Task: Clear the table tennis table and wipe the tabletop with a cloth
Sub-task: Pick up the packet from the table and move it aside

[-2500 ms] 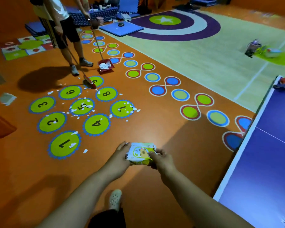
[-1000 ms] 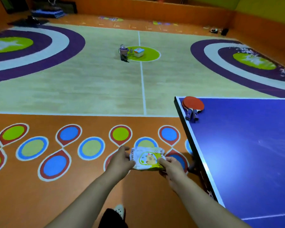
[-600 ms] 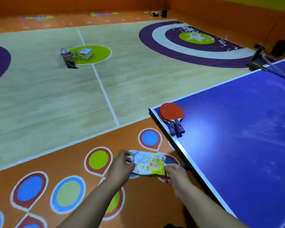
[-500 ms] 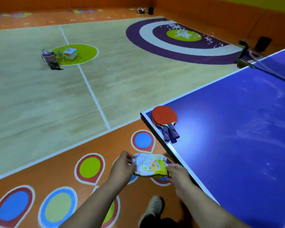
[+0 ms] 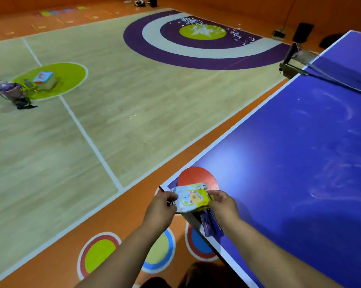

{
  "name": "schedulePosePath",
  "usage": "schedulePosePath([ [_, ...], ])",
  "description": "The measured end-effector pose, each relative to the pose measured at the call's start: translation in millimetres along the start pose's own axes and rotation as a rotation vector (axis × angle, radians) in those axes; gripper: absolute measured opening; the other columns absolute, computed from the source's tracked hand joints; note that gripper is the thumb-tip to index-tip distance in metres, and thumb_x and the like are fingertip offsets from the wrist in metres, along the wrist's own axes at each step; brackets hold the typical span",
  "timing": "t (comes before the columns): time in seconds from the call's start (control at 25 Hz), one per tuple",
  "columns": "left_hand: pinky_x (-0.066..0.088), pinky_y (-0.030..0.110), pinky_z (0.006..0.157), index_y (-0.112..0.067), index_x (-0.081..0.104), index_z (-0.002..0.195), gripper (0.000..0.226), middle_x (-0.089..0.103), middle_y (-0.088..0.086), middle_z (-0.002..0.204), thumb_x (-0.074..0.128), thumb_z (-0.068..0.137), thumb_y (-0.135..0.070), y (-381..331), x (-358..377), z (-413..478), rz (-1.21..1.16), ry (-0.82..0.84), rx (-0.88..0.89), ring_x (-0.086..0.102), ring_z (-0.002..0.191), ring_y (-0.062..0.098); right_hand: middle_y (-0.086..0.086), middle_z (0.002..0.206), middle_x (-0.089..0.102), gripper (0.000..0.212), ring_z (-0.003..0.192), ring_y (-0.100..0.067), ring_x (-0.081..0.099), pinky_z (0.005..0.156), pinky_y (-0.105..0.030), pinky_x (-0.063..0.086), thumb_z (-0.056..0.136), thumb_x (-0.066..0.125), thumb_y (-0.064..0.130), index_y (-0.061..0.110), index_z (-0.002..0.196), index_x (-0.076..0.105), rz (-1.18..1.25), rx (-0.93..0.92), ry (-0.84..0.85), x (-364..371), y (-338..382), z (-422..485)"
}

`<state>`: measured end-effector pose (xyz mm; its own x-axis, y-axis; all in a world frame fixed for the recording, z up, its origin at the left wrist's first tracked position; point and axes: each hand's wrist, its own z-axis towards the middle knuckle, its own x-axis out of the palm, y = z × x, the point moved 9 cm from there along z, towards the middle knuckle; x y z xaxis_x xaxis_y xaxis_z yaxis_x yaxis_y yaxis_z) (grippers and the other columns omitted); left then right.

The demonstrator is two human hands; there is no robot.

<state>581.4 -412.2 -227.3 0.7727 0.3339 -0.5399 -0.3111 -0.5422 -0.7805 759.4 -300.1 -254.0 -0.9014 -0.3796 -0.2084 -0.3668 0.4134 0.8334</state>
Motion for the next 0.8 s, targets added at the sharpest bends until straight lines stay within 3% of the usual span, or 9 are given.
schedulePosePath([
  [0.08,0.041,0.023,0.077,-0.016,0.064,0.107,0.027,0.055,-0.002,0.103,0.054,0.084,-0.006,-6,10,28,0.081,0.055,0.043,0.054,0.091,0.014,0.0,0.09,0.064,0.031,0.074,-0.009,0.059,0.054,-0.009,0.046,0.083,0.055,-0.012,0.017,0.094,0.062,-0.056,-0.009,-0.019,2,5,19],
  [0.24,0.042,0.034,0.082,-0.003,0.064,0.102,0.034,0.058,0.017,0.097,0.045,0.075,-0.013,-15,38,82,0.231,0.231,0.193,0.052,0.09,0.024,-0.005,0.102,0.064,0.028,0.086,-0.018,0.059,0.08,-0.031,0.05,0.086,0.057,-0.006,0.016,0.102,0.063,-0.079,0.029,-0.094,2,4,52],
  [0.4,0.03,0.025,0.09,-0.024,0.054,0.125,0.044,0.048,0.003,0.114,0.05,0.083,-0.013,-2,43,110,0.453,0.341,0.257,0.036,0.115,0.023,-0.003,0.096,0.06,0.025,0.088,-0.017,0.055,0.079,-0.024,0.043,0.086,0.059,-0.003,0.016,0.103,0.062,-0.161,0.085,-0.189,2,0,47],
  [0.48,0.03,0.024,0.087,-0.023,0.058,0.117,0.036,0.043,0.001,0.106,0.053,0.083,-0.016,-8,37,125,0.479,0.315,0.303,0.034,0.112,0.022,-0.001,0.093,0.06,0.024,0.09,-0.017,0.056,0.076,-0.022,0.042,0.086,0.061,0.0,0.022,0.095,0.061,-0.175,0.113,-0.256,2,-2,39],
  [0.6,0.032,0.029,0.085,-0.02,0.066,0.106,0.028,0.053,0.005,0.105,0.057,0.08,-0.015,-39,32,143,0.536,0.281,0.447,0.042,0.109,0.026,0.003,0.093,0.058,0.023,0.092,-0.012,0.054,0.073,-0.02,0.039,0.086,0.06,0.002,0.025,0.088,0.06,-0.164,0.175,-0.406,-7,-5,19],
  [0.8,0.035,0.03,0.086,-0.018,0.068,0.098,0.024,0.063,0.005,0.105,0.057,0.079,-0.012,-104,95,105,0.514,0.547,0.723,0.054,0.104,0.025,0.003,0.114,0.061,0.025,0.107,-0.012,0.055,0.083,-0.019,0.038,0.091,0.056,0.013,0.017,0.114,0.064,-0.274,0.279,-0.496,-41,-29,-41],
])
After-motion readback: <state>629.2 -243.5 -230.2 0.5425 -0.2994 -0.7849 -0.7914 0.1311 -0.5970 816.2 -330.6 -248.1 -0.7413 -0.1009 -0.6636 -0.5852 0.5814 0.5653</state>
